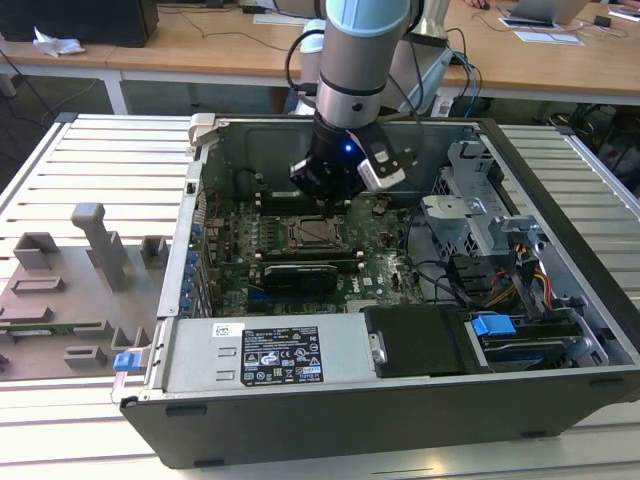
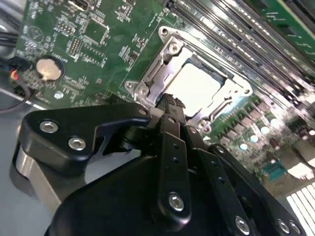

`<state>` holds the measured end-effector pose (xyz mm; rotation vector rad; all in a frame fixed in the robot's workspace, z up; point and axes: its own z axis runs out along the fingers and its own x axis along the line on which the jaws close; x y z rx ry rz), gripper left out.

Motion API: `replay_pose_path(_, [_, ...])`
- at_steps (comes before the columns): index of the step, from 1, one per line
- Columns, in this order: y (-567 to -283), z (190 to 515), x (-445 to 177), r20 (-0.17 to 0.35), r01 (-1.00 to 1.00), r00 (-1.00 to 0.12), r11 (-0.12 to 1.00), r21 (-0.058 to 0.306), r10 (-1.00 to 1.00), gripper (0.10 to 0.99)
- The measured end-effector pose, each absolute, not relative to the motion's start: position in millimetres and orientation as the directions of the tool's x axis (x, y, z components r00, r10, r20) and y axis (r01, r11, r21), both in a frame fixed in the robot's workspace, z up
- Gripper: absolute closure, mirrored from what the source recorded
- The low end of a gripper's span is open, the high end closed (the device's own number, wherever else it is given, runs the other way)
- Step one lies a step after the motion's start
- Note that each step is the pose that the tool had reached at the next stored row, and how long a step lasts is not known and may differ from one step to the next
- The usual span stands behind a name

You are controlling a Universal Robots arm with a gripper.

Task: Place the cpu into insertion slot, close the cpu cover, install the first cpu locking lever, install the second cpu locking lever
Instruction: 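Install the first cpu locking lever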

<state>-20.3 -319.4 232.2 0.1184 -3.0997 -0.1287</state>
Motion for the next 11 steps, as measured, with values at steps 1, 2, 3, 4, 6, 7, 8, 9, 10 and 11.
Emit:
replay_pose_path(1, [-319,236,-20,0.034,-0.075,-0.996,0.994,0.084,-0.078,0.980])
replay_pose_path(2, [-319,239,-20,0.034,-0.075,-0.996,0.994,0.084,-0.078,0.980])
replay_pose_path(3, [-319,244,-20,0.034,-0.075,-0.996,0.994,0.084,-0.078,0.980])
replay_pose_path(4, [-319,249,-20,0.034,-0.075,-0.996,0.994,0.084,-0.078,0.980])
replay_pose_path(6, [-319,254,-20,0.034,-0.075,-0.996,0.994,0.084,-0.078,0.980])
replay_pose_path(7, [-319,256,-20,0.034,-0.075,-0.996,0.994,0.084,-0.078,0.980])
replay_pose_path(8, [-319,259,-20,0.034,-0.075,-0.996,0.994,0.084,-0.078,0.980])
replay_pose_path(9, [-319,261,-20,0.034,-0.075,-0.996,0.994,0.083,-0.078,0.980])
replay_pose_path(10, [-319,263,-20,0.034,-0.075,-0.996,0.994,0.083,-0.078,0.980])
replay_pose_path(11, [-319,264,-20,0.034,-0.075,-0.996,0.994,0.083,-0.078,0.980])
